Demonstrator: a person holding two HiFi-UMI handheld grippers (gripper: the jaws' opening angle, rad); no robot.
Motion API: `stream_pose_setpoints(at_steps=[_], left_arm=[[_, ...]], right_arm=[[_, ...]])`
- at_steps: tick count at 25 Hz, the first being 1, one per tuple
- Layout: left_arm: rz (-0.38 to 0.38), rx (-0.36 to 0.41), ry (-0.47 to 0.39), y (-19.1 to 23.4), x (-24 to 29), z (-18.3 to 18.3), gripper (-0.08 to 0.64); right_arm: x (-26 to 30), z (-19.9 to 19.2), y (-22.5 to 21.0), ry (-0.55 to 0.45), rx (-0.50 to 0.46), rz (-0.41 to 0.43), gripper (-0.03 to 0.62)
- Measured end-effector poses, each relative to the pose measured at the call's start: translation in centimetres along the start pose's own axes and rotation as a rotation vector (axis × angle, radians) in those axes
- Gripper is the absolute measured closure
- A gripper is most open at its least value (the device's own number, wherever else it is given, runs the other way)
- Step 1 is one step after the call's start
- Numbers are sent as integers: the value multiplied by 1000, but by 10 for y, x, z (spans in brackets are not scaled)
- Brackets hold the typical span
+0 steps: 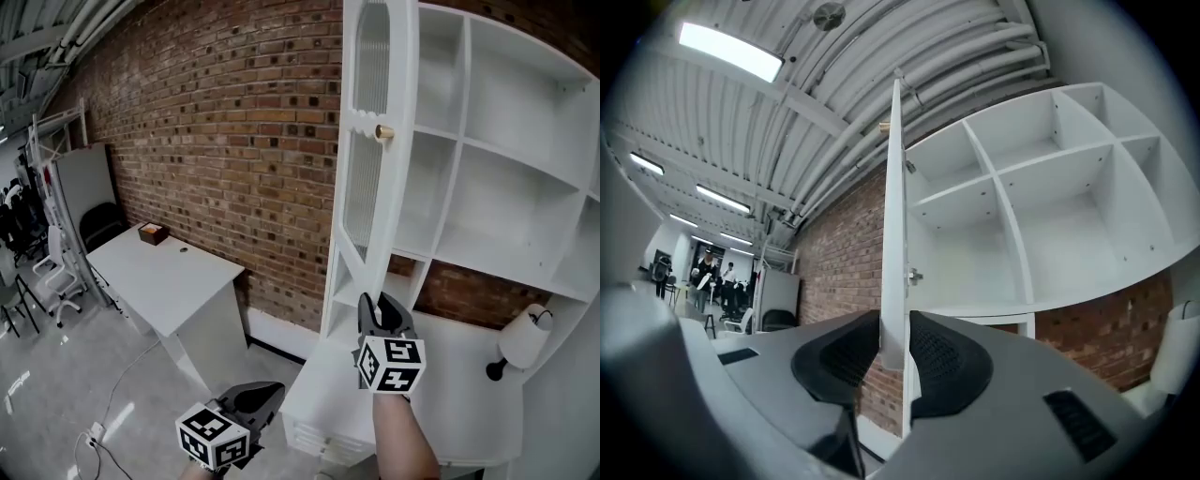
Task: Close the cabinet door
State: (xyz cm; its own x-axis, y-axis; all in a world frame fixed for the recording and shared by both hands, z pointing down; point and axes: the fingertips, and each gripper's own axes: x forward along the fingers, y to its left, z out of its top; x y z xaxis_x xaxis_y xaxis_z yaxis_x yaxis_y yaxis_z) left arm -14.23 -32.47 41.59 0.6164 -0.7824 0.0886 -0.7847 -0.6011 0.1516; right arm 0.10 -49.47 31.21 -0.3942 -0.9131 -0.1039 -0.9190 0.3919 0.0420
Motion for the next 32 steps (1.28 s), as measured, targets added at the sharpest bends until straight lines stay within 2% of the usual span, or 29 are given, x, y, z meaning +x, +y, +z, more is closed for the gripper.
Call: stream_pose_setpoints(at_steps=[7, 22, 32], left_arm=[[-57, -1, 5, -14, 36, 6, 552], [-156, -8, -11, -27, 123, 12, 552], [-156, -9, 4, -22, 164, 13, 552]], right_arm=[[5, -2, -59, 30, 8, -58, 480], [30, -7, -146, 63, 22, -88, 451], [51, -10, -201, 61, 49, -140, 353]])
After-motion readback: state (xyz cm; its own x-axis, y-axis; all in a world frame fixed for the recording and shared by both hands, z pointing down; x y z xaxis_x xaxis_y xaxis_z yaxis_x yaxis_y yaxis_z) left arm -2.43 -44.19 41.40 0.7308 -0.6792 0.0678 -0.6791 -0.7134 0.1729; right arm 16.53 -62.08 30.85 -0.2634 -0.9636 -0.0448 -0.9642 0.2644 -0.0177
